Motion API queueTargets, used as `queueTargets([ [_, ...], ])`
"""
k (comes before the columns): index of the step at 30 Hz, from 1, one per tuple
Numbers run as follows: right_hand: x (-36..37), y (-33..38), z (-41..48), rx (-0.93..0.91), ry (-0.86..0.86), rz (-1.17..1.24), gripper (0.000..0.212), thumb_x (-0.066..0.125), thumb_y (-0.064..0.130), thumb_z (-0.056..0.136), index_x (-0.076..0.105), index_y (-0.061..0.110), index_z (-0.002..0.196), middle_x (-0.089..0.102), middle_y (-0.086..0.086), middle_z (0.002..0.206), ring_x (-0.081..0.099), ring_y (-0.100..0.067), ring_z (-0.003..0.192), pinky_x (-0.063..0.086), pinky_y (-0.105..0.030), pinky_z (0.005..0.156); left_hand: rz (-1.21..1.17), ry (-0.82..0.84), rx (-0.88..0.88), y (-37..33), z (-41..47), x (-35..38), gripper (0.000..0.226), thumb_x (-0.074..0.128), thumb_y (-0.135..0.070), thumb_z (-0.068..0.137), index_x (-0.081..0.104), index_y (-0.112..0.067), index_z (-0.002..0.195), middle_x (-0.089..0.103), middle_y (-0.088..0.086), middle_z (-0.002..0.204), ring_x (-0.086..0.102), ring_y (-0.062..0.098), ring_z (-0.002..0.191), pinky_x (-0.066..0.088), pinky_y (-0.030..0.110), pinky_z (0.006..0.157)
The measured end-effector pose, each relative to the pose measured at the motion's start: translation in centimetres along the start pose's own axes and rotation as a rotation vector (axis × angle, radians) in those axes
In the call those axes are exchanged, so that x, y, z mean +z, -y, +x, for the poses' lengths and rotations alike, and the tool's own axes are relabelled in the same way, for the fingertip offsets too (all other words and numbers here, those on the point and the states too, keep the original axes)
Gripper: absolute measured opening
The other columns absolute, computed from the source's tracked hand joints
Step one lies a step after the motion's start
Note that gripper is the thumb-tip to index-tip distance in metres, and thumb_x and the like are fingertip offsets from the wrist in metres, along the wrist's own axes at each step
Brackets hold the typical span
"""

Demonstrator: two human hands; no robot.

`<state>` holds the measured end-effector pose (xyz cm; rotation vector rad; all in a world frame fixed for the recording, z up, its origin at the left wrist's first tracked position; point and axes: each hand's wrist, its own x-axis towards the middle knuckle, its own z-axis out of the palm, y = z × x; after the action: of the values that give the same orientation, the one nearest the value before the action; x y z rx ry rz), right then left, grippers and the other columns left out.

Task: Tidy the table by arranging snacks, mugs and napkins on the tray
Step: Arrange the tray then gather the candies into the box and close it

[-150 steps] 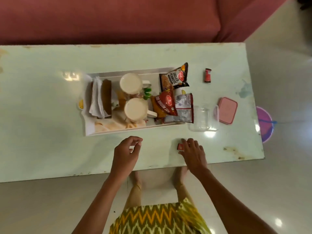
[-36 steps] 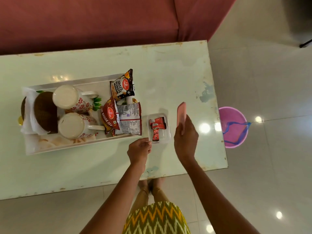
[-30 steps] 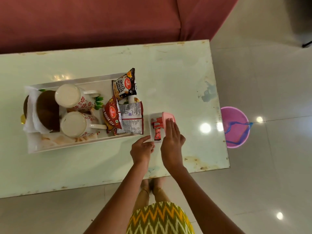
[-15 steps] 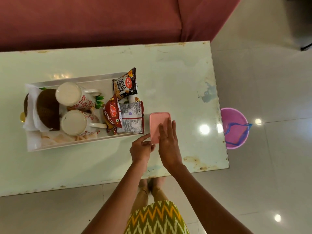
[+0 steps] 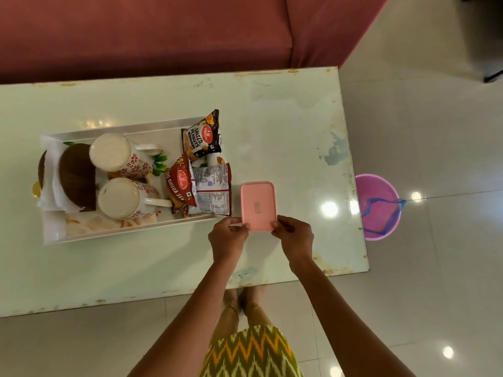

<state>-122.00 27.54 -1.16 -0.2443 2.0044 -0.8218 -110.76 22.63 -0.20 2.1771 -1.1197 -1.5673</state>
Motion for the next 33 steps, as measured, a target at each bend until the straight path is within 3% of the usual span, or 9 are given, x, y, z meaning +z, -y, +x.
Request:
queueTargets([
  [7,0.1,0.6,1.0,0.138,-0.038,0.054,0.007,0.070,0.003,0.079,0.068,0.007,0.084,0.066,-0.004,0.076,0.065,-0.014,0.061,0.054,-0.016,0.059,0.078,-0.091,0.002,0.5,0.5,0.7,0.023,0.073,-0.015,0.074,0.071,-0.002,0.092,0.075,0.018,0.085,0.071,0.029,0.077,0.056,0.043,0.082],
  [10,0.2,0.8,1.0,0.147,-0.052,0.021,0.006,0.068,0.002,0.081,0.068,0.005,0.086,0.064,-0.002,0.072,0.064,-0.015,0.061,0.048,-0.011,0.053,0.096,-0.106,0.000,0.5,0.6,0.8,0.023,0.073,-0.016,0.074,0.072,-0.002,0.092,0.075,0.017,0.085,0.071,0.028,0.077,0.056,0.042,0.082],
  [13,0.0,1.2,1.1,0.132,-0.028,-0.063,0.009,0.068,0.004,0.081,0.068,0.004,0.090,0.064,-0.001,0.072,0.064,-0.018,0.068,0.054,-0.021,0.064,0.118,-0.087,0.045,0.5,0.3,0.5,0.025,0.073,-0.018,0.075,0.072,-0.001,0.092,0.075,0.016,0.087,0.071,0.026,0.077,0.056,0.033,0.078],
  [17,-0.4,1.7,1.0,0.131,0.035,-0.156,0.033,0.068,0.016,0.079,0.061,0.007,0.110,0.063,-0.004,0.096,0.063,-0.025,0.091,0.053,-0.033,0.084,0.255,-0.219,0.209,0.5,-1.0,-0.3,0.034,0.071,-0.031,0.075,0.062,-0.004,0.095,0.069,0.012,0.092,0.063,0.023,0.080,0.037,0.021,0.060],
  [20,-0.8,2.3,1.4,0.041,-0.009,-0.146,0.043,0.073,0.028,0.077,0.060,0.010,0.114,0.063,-0.003,0.102,0.059,-0.018,0.093,0.047,-0.028,0.083,0.354,-0.281,0.442,-0.9,-1.4,-0.8,0.026,0.065,-0.026,0.081,0.059,-0.006,0.097,0.065,0.011,0.097,0.061,0.023,0.080,0.038,0.022,0.058],
  [23,-0.6,3.9,2.6,-0.034,-0.001,-0.062,0.039,0.073,0.025,0.078,0.063,0.010,0.113,0.065,-0.001,0.096,0.059,-0.014,0.092,0.045,-0.025,0.085,0.450,-0.226,0.539,-3.6,0.5,-1.0,0.026,0.057,-0.020,0.088,0.062,-0.005,0.109,0.067,0.012,0.108,0.064,0.025,0.094,0.047,0.028,0.066],
  [26,0.2,5.7,4.1,-0.078,0.065,-0.073,0.034,0.070,0.019,0.081,0.064,0.007,0.113,0.069,-0.008,0.103,0.060,-0.019,0.095,0.048,-0.034,0.094,0.619,-0.057,0.461,-6.0,2.9,-0.9,0.031,0.052,-0.021,0.091,0.059,-0.008,0.119,0.065,0.014,0.120,0.059,0.030,0.111,0.048,0.040,0.085],
  [29,0.9,6.5,5.3,-0.074,0.130,-0.077,0.029,0.069,0.013,0.082,0.065,0.001,0.108,0.067,-0.016,0.110,0.061,-0.025,0.100,0.049,-0.041,0.096,0.824,0.107,0.347,-7.2,4.4,-0.4,0.027,0.051,-0.021,0.092,0.061,-0.003,0.109,0.066,0.020,0.113,0.060,0.035,0.106,0.048,0.041,0.080],
  [33,0.6,6.4,6.2,-0.065,0.139,-0.096,0.022,0.072,0.010,0.079,0.069,0.000,0.098,0.070,-0.018,0.103,0.064,-0.027,0.094,0.052,-0.042,0.091,0.791,0.140,0.261,-7.7,5.3,-0.2,0.026,0.056,-0.021,0.090,0.066,-0.005,0.107,0.069,0.019,0.107,0.063,0.035,0.100,0.050,0.039,0.077],
])
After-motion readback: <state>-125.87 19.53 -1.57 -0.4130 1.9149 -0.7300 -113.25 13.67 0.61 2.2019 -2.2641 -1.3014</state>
